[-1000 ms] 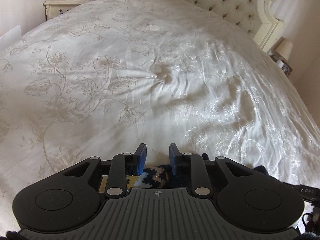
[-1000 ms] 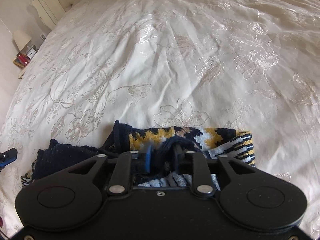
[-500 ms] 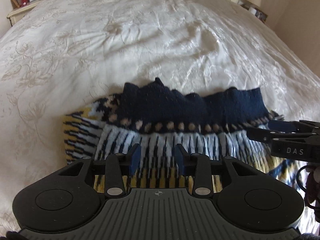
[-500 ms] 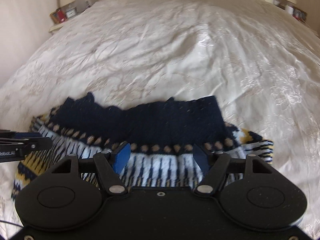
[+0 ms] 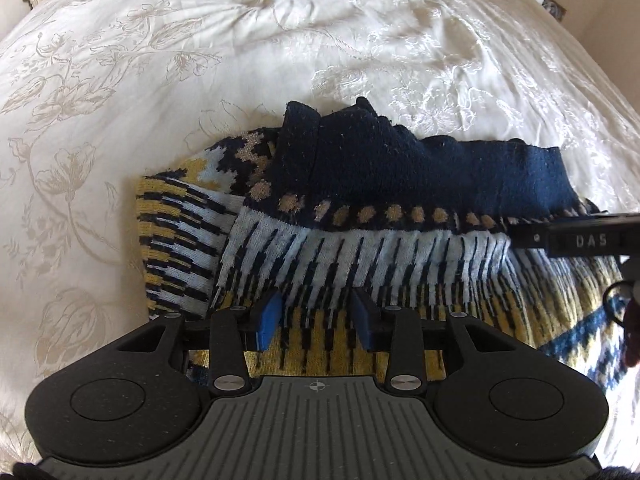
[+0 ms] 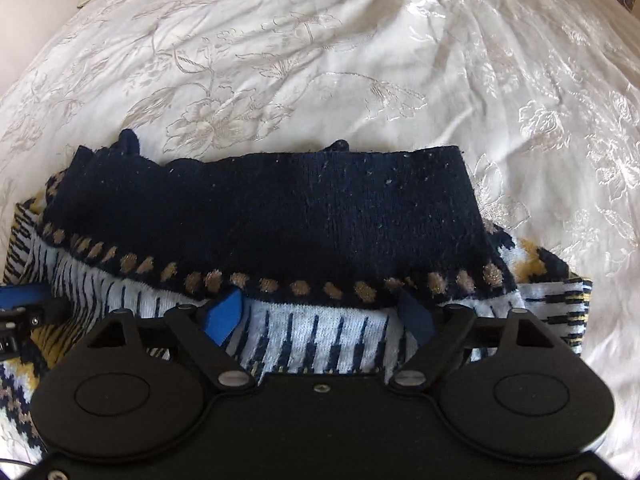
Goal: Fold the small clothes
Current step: 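Carry the hem toward the collar with both grippers and lay it down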
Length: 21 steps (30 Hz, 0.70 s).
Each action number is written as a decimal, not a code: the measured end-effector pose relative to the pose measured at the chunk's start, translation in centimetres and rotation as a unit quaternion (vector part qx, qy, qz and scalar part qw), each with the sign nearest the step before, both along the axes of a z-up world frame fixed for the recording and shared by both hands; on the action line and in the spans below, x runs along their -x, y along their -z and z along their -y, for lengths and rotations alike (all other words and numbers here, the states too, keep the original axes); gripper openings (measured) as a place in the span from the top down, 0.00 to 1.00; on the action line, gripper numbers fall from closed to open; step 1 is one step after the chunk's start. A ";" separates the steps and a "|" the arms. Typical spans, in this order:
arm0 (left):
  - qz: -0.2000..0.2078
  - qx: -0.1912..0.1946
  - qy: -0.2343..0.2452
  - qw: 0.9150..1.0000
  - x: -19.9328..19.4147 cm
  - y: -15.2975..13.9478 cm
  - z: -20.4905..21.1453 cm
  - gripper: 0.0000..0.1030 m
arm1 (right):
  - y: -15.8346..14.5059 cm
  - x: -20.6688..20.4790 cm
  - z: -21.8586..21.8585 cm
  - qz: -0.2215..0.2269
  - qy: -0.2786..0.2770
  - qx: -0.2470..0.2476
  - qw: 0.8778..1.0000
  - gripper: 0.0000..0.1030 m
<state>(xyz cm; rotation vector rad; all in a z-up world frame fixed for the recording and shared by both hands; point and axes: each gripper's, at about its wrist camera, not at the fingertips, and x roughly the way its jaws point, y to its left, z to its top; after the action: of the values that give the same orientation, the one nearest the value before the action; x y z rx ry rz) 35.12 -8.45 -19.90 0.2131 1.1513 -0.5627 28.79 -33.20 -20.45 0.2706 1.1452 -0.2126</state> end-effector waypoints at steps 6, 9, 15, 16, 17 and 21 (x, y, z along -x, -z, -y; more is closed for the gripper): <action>0.007 -0.002 0.004 1.000 0.4 0.3 0.3 0.57 | 0.3 -0.9 -0.5 -0.024 -0.012 0.009 1.000 0.11; 0.015 -0.015 0.009 1.000 0.7 0.3 0.8 0.56 | 0.6 -1.1 -1.0 -0.029 -0.013 0.017 0.999 0.09; 0.022 -0.037 0.011 0.999 0.8 0.2 1.5 0.55 | 0.6 -1.3 -0.9 -0.037 -0.015 0.023 0.999 0.07; 0.023 -0.039 0.010 0.999 0.8 0.2 1.6 0.55 | 0.6 -1.4 -0.8 -0.038 -0.016 0.023 0.999 0.06; 0.023 -0.043 0.010 0.999 0.8 0.2 1.7 0.55 | 0.7 -1.4 -0.7 -0.038 -0.017 0.022 0.999 0.06; 0.030 -0.061 0.009 0.998 0.9 0.3 2.4 0.55 | 1.1 -1.6 -1.1 -0.032 -0.023 0.021 0.999 0.03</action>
<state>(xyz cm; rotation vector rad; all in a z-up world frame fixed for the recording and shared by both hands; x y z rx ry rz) 34.22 -10.83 -20.22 0.3432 1.1277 -0.4987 30.43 -32.12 -21.55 0.2019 1.2085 -0.2051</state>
